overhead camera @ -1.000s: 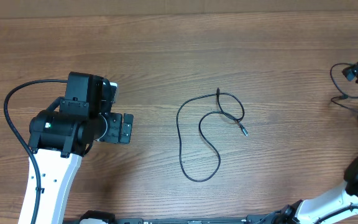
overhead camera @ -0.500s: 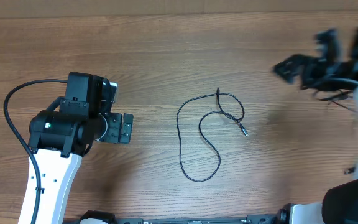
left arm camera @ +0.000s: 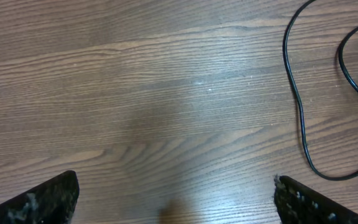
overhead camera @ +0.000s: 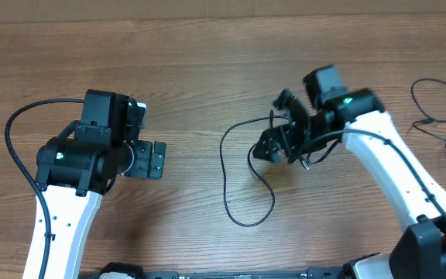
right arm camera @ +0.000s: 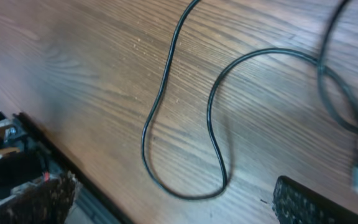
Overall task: Untangle cables
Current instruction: 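Lower the right gripper and grasp the last black cable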
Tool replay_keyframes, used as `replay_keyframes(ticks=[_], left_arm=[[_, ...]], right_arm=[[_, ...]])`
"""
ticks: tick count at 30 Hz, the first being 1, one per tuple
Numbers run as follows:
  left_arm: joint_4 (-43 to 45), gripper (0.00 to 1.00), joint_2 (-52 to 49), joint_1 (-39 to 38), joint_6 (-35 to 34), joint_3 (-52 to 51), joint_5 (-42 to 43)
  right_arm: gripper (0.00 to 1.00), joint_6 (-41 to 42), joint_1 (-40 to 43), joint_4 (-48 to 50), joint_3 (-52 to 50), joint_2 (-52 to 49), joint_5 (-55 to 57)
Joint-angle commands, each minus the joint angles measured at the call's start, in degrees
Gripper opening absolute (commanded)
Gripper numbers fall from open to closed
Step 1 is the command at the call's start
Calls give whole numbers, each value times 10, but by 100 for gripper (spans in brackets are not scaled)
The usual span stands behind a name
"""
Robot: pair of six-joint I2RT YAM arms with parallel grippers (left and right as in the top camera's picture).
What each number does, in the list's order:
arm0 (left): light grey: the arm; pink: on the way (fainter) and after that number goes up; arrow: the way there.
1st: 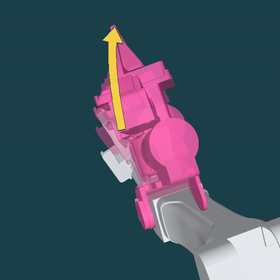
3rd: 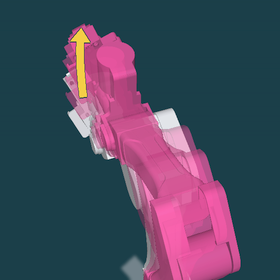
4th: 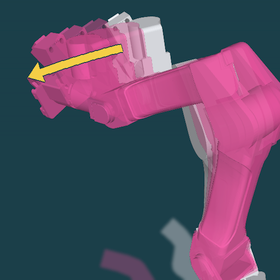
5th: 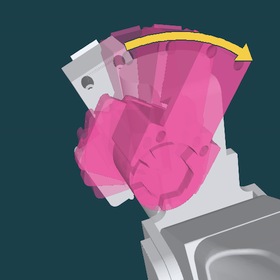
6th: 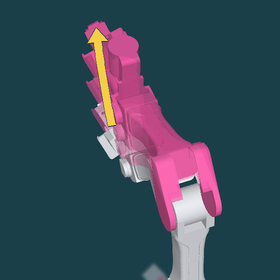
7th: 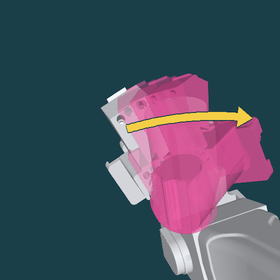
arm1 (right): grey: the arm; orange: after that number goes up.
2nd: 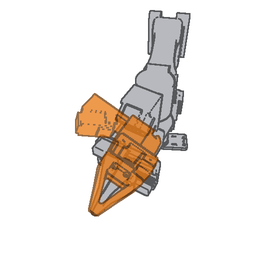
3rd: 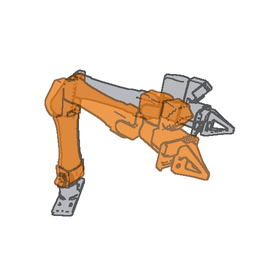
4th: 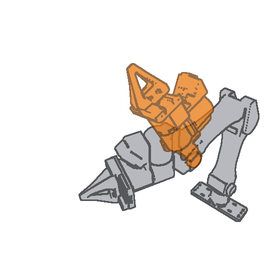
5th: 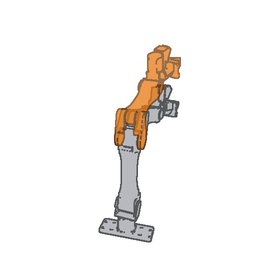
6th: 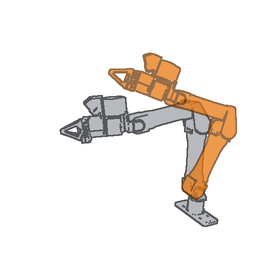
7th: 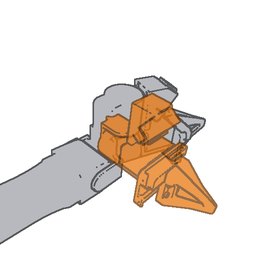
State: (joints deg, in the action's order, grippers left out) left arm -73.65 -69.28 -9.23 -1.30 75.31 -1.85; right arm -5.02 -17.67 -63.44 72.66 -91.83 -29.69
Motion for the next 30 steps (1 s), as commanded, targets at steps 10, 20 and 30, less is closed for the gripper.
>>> replay_keyframes(ticks=[10, 20, 30], left_arm=[[2, 100, -1, 2, -2, 3, 6], [2, 100, -1, 2, -2, 3, 6], [2, 100, -1, 2, -2, 3, 6]], right_arm=[[100, 83, -84, 211, -185, -21, 1], [100, 82, -112, 242, -202, -109, -50], [4, 120, -183, 288, -213, -111, -50]])
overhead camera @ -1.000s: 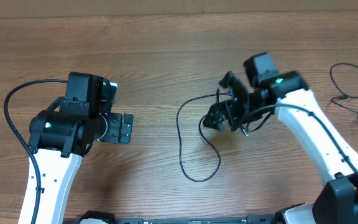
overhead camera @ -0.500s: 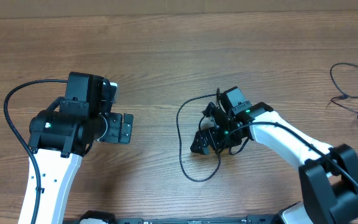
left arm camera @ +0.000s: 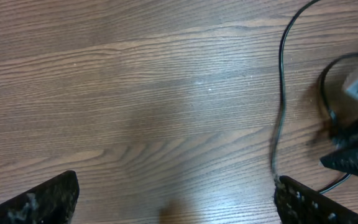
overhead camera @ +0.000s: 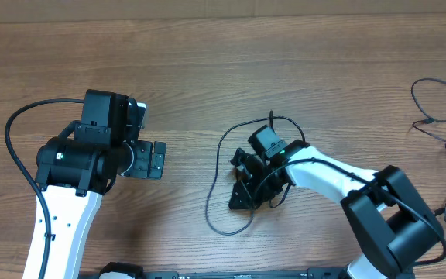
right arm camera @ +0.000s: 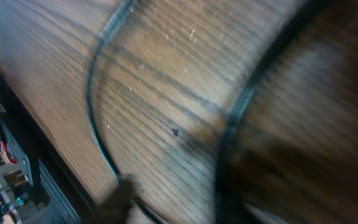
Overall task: Untangle cables
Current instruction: 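Lower the right gripper and grasp the last black cable, then carry the last cable right with the right gripper and drop it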
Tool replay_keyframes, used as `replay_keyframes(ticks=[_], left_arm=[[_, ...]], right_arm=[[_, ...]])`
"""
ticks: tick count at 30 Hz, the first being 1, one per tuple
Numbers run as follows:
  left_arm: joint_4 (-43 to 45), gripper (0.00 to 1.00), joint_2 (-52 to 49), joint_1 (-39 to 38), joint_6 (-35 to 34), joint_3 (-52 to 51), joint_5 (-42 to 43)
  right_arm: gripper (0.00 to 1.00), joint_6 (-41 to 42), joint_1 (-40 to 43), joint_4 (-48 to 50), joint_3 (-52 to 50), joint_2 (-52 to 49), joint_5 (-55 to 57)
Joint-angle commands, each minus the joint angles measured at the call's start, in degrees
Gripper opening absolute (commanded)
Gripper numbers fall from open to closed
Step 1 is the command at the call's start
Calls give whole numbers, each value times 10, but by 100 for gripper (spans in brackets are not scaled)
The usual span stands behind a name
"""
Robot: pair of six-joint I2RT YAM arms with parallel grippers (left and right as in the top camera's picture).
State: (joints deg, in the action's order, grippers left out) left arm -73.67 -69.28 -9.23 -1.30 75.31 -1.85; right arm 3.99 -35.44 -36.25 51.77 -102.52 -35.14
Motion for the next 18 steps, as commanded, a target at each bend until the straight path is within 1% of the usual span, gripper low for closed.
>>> replay_keyframes(ticks=[1, 3, 6, 7, 9, 10, 12, 14, 16, 17, 18], left_arm=[[2, 100, -1, 2, -2, 3, 6], [2, 100, -1, 2, -2, 3, 6], [2, 100, -1, 2, -2, 3, 6], [2, 100, -1, 2, -2, 3, 6], [2, 100, -1, 2, -2, 3, 6], [2, 100, -1, 2, -2, 3, 6], [2, 100, -1, 2, -2, 3, 6], [2, 99, -1, 2, -2, 3, 6], [2, 100, -1, 2, -2, 3, 6], [2, 100, -1, 2, -2, 3, 6], [2, 100, -1, 2, -2, 3, 6]], right_arm=[[4, 50, -5, 24, -1, -4, 5], [4, 64, -1, 21, 9, -4, 5], [4, 65, 10, 1, 43, -3, 11], [4, 65, 18, -14, 62, -3, 25], [4, 64, 42, -75, 123, -3, 80], [4, 64, 61, -124, 179, -3, 122], [4, 64, 91, -194, 282, -3, 174], [4, 65, 109, -224, 343, -3, 191], [4, 65, 156, -273, 484, -3, 207], [4, 65, 169, -279, 514, -3, 210], [4, 65, 193, -286, 568, -3, 214]])
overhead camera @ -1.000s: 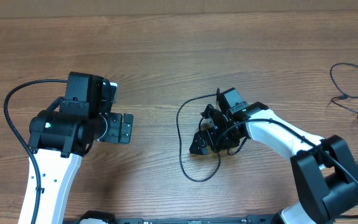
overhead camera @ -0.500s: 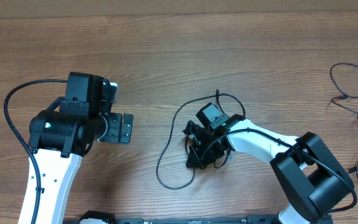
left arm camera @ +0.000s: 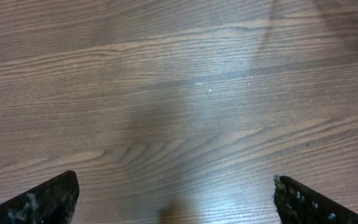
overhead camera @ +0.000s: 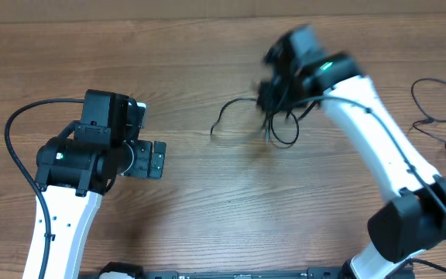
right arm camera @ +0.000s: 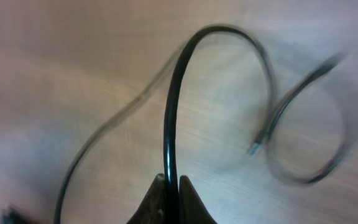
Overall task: Untangle cables
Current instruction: 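Carry the last cable right with the right gripper and drop it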
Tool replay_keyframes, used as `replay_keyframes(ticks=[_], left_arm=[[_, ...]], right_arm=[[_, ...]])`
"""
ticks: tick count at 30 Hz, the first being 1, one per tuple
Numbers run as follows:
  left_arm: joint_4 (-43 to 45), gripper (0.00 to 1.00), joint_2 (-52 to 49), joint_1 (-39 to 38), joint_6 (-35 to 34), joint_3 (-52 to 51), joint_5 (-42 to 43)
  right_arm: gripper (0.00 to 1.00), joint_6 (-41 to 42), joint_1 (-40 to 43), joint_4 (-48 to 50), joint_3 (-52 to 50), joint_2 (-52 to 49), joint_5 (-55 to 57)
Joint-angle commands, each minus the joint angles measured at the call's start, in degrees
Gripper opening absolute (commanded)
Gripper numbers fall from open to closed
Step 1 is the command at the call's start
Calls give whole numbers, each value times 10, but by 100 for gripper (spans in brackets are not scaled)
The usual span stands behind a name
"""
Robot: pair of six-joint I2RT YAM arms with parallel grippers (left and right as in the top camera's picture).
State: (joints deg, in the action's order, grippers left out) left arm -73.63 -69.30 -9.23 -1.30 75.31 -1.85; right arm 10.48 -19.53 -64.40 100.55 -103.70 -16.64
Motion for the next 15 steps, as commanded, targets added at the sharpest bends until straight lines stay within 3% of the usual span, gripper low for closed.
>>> replay_keyframes(ticks=[1, 8, 15], left_arm=[[2, 100, -1, 2, -2, 3, 6], [2, 100, -1, 2, -2, 3, 6], [2, 100, -1, 2, -2, 3, 6]], right_arm=[[4, 0, 64, -5, 140, 8, 31], [4, 22, 229, 45, 335, 9, 102], [4, 170, 422, 276, 361, 10, 153]])
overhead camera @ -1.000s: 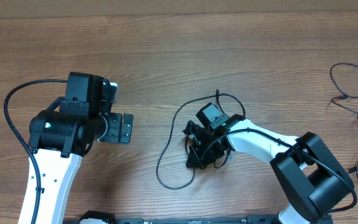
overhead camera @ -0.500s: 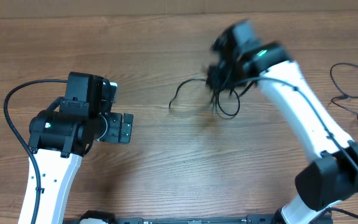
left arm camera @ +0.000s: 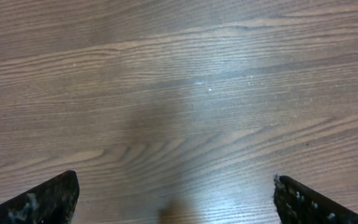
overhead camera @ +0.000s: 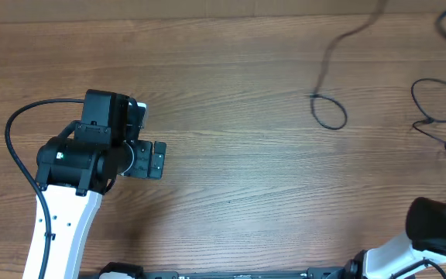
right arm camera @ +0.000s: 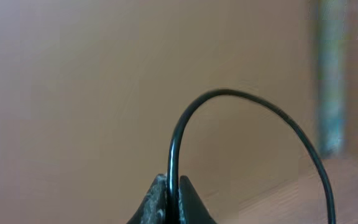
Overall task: Untangle cables
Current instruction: 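Carry the last cable right with the right gripper and drop it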
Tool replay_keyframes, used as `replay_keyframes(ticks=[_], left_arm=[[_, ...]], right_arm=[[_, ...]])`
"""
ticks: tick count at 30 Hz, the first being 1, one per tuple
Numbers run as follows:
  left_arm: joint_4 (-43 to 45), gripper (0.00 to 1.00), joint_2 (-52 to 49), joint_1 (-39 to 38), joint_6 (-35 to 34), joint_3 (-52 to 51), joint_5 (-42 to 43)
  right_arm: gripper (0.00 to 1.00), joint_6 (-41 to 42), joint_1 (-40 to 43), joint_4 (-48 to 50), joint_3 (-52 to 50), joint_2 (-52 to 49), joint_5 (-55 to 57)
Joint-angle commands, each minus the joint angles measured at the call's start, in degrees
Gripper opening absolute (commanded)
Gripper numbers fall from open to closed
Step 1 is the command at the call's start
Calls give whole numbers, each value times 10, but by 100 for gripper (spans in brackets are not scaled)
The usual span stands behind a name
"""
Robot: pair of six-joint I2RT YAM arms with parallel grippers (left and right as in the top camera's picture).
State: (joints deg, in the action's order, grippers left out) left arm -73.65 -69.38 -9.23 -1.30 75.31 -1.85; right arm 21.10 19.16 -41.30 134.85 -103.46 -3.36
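In the right wrist view my right gripper (right arm camera: 173, 191) is shut on a thin black cable (right arm camera: 229, 94) that arcs up from between its fingers against a blurred tan background. Overhead, this gripper is out of frame; the black cable (overhead camera: 329, 111) trails from the top edge down to a small loop at the back right of the table. More black cables (overhead camera: 433, 108) lie tangled at the right edge. My left gripper (overhead camera: 156, 159) hovers over the left of the table, open (left arm camera: 175, 182) with only bare wood between its fingers.
The wooden table (overhead camera: 231, 201) fills the overhead view. My right arm's base link (overhead camera: 440, 225) stands at the front right corner. The left arm's own black cable (overhead camera: 18, 124) loops beside the left arm.
My right gripper, still shut on the cable, has left the overhead view at the upper right. The cable's loop now lies farther right. The left arm has not moved.
My right gripper was open above a cable loop at the table's middle. Then it was low on that loop. Then it held the cable, shut, over the back middle, and now it holds it higher and farther right.
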Motion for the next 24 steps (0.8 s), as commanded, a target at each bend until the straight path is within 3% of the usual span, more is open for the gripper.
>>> replay_keyframes(ticks=[1, 7, 9, 14, 19, 24], left_arm=[[2, 100, 0, 2, -2, 3, 6], [2, 100, 0, 2, -2, 3, 6], [2, 100, 0, 2, -2, 3, 6], [2, 99, 0, 2, -2, 3, 6], [2, 100, 0, 2, -2, 3, 6], [2, 100, 0, 2, -2, 3, 6]], right_arm=[[4, 66, 49, 89, 18, 8, 20], [4, 42, 102, 384, 18, 8, 49], [4, 38, 107, 400, 18, 8, 78], [4, -63, 118, 273, 16, -14, 115], [4, -63, 148, 120, 16, -86, 166], [4, -62, 164, 27, 16, -127, 169]])
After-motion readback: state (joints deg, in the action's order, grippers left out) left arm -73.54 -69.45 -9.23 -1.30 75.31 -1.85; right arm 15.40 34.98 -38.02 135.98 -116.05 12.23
